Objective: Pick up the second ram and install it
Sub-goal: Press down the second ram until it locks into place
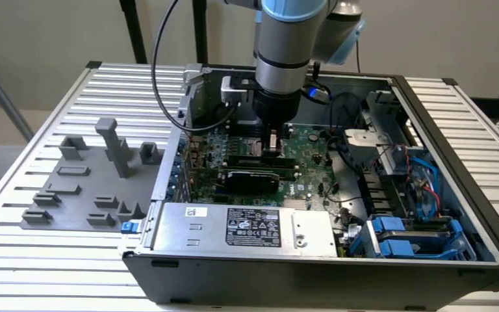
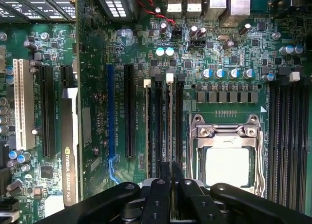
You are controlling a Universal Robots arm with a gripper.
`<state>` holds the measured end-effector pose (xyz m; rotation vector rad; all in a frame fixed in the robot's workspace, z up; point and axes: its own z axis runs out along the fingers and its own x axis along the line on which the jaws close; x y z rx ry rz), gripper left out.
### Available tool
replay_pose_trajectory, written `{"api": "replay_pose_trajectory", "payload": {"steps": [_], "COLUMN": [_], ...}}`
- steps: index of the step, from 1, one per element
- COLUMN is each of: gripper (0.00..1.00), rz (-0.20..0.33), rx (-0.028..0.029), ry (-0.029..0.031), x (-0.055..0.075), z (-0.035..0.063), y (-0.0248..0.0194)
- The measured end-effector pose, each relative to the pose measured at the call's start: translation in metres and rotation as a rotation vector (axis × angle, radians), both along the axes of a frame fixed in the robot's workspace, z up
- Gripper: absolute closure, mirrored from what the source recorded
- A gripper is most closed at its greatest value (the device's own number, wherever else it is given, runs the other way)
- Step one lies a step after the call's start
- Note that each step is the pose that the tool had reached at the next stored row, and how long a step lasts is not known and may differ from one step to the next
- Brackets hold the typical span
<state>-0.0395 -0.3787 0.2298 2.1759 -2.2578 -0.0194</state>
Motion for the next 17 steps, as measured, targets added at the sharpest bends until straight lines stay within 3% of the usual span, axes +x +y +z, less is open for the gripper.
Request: {"api": "replay_pose_trajectory", "payload": {"steps": [17], "gripper": [1.0], "rz": [0.0], "rx": [-0.0046], "ry": [-0.0001], "x": [0.0002], "z": [-0.0017], "y": [0.0]}}
